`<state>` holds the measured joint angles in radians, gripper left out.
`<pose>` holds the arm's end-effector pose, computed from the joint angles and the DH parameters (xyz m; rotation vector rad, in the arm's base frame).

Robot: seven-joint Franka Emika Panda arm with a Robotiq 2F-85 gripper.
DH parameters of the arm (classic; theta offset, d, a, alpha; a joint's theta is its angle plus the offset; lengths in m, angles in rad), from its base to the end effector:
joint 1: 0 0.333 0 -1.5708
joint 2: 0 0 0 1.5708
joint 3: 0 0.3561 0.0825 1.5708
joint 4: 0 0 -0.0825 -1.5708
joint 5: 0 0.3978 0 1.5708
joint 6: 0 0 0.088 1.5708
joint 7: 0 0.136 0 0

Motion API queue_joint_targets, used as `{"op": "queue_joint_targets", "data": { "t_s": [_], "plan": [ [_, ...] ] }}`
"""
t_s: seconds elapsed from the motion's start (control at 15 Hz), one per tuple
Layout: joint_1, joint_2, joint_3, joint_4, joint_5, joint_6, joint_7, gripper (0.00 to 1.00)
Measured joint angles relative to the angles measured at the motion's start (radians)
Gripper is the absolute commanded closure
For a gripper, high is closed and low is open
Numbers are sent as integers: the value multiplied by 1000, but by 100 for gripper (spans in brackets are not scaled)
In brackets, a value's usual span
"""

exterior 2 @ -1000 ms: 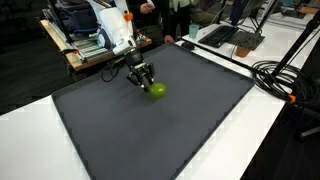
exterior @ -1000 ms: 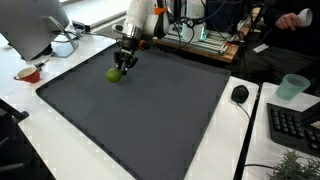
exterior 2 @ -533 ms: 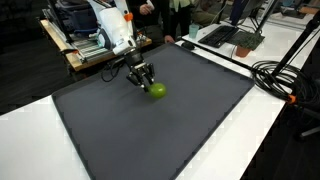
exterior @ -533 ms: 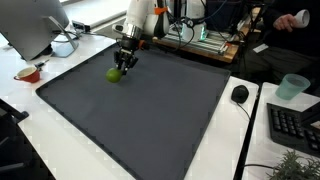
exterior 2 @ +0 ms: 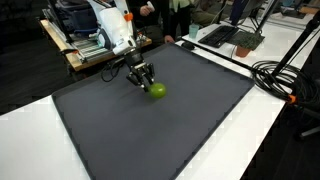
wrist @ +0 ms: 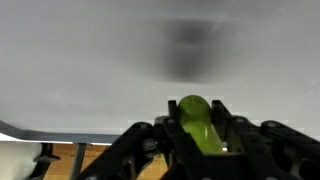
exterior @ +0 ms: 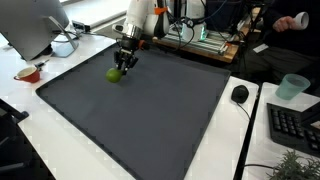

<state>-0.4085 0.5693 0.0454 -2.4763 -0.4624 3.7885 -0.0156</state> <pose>0.5134 -0.1219 0.1602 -2.9149 -0.1660 -1.1398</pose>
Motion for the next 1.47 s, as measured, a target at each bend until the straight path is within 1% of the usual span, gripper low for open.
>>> {"op": "queue_joint_targets", "data": {
  "t_s": [0.67,1.33,1.4,1.47],
  "plan": [
    [36,30,-15,14,7,-4,0,87],
    [47,62,-23,47,23,-50,1,87],
    [48,62,-24,49,27,-57,1,85],
    [51,62,-25,50,32,-66,1,52]
  ]
}}
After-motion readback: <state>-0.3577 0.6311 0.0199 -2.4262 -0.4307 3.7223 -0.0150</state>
